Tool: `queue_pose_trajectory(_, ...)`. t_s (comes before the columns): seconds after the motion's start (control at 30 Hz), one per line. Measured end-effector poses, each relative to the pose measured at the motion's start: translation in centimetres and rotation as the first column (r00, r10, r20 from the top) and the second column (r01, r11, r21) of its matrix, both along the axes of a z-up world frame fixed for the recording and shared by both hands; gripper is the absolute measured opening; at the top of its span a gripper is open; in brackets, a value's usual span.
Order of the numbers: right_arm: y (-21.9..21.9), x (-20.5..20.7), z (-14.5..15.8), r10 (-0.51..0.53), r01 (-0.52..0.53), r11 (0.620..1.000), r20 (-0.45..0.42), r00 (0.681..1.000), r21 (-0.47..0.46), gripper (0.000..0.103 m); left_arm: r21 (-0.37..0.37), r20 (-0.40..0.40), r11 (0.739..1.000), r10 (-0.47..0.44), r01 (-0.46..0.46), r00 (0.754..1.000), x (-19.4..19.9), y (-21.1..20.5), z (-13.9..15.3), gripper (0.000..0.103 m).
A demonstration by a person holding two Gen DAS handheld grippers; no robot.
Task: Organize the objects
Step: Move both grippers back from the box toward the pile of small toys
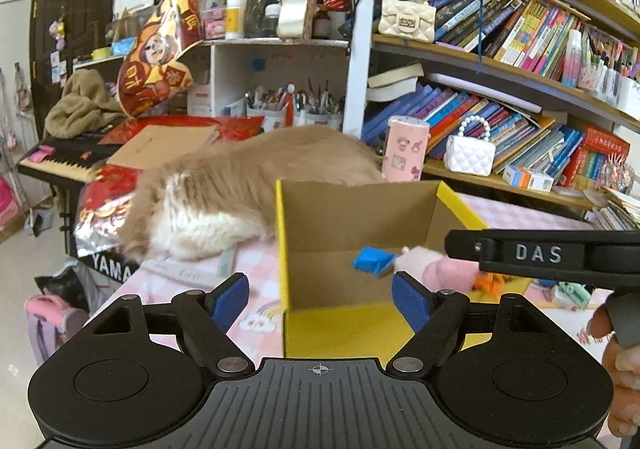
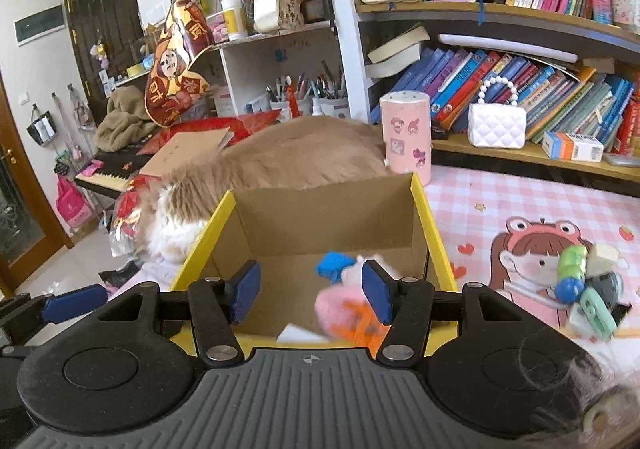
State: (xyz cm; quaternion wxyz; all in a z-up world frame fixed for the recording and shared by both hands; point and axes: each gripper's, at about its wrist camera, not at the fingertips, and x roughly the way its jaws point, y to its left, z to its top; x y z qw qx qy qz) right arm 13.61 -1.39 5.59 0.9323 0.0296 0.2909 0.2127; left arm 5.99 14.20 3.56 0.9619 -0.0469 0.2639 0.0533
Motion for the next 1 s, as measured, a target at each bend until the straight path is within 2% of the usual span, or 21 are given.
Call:
queue_pose_trajectory(0.17,0.1,-2.9,-0.9,-0.012,0.011,1.0,-0.023,1.0,-0.021,0.054,-0.006,-0.036,1.0,0.009,-0.01,0.999,-2.2,0.4,-0.8,0.082)
queue_pose_trajectory(0.23,0.0,-4.0,-1.3,-0.022,0.021,0.999,-0.033,0.999,-0.033,0.054,-0.002,-0.052,1.0,0.015,-0.015,0.999,-3.1,0.5,-1.1,0.086)
queue_pose_trajectory(0.3,0.0,-5.1,-1.9,-0.047,0.045,0.998,-0.045,0.998,-0.053,0.058,0.004,-0.061,1.0,0.021,-0.021,0.998,-4.0,0.5,-1.4,0.088)
queue_pose_trajectory(0.43,0.0,-6.9,-3.0,-0.094,0.087,0.99,-0.064,0.994,-0.108,0.061,0.004,-0.088,1.0,0.02,-0.02,0.996,-5.4,0.6,-2.1,0.088)
queue_pose_trajectory(0.63,-0.5,-9.4,-4.6,-0.125,0.111,0.986,-0.105,0.987,-0.127,0.061,0.003,-0.125,1.0,0.014,-0.013,0.992,-7.0,0.6,-3.0,0.088)
queue_pose_trajectory(1.0,-1.5,-12.7,-6.4,-0.211,0.187,0.967,-0.135,0.968,-0.171,0.064,-0.026,-0.178,0.998,-0.057,0.054,0.982,-8.4,-0.6,-4.3,0.088)
